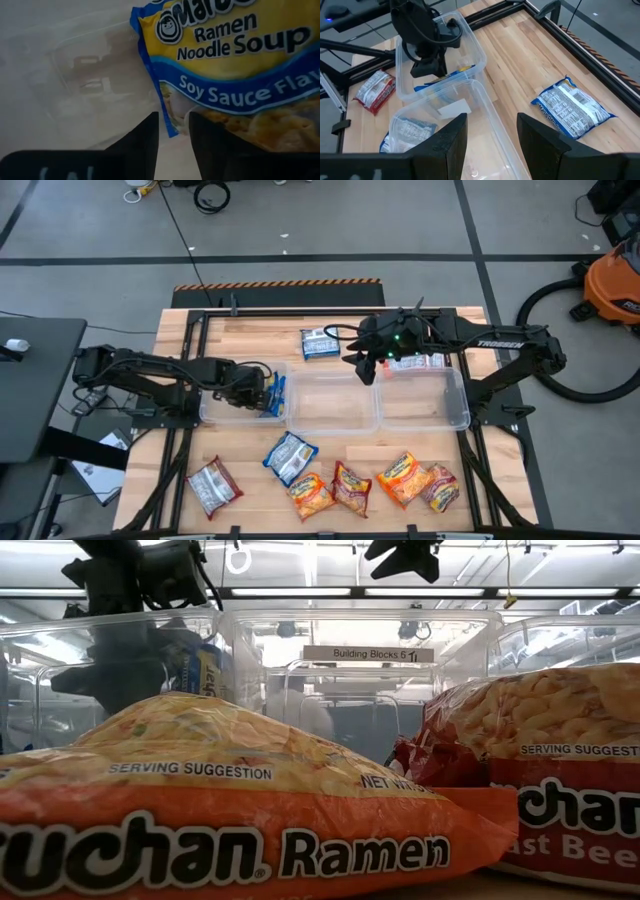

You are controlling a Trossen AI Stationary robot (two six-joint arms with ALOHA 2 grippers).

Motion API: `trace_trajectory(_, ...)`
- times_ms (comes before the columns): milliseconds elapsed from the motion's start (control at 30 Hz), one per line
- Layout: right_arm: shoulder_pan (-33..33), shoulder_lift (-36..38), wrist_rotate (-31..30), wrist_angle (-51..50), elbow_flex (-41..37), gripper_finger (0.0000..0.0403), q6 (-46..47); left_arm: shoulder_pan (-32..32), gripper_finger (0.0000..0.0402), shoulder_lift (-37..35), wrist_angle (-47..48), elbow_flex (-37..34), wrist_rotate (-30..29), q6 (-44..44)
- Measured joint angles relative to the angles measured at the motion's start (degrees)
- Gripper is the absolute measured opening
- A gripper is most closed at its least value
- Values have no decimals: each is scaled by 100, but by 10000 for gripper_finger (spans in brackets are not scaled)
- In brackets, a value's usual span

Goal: Sort Maruchan noodles
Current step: Adjust the blue noodle pack

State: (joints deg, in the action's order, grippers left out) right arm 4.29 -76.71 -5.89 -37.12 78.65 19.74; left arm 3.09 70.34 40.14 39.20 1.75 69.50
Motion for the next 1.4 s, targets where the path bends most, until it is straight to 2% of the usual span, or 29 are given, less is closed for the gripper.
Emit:
trace_trajectory(167, -48, -2, -12, 0, 0, 177, 16, 0, 115, -214, 79, 0, 0, -33)
trace_trajectory(367, -58, -1, -72, 14, 0, 177, 34, 0, 115, -818, 156, -2, 1, -33)
trace_trajectory(567, 24, -44, -616, 25, 0, 177, 567, -59, 115, -1555, -138, -2, -28, -422)
trace_trajectory(700, 282, -282, -664, 54, -2, 177, 884, -202, 115, -1871, -164, -2, -266, -561)
trace_trajectory(933, 366, -811, -319, 367, -2, 177, 905, -302, 115, -1903, 1004, -11, -451, -513)
trace_trajectory(1233, 197, -1045, -179, 724, -4, 177, 903, -302, 114, -2173, 1266, -9, -469, -387)
trace_trajectory(1400, 105, -1040, -182, 822, -2, 177, 903, -237, 114, -2036, 1731, -128, -806, -245)
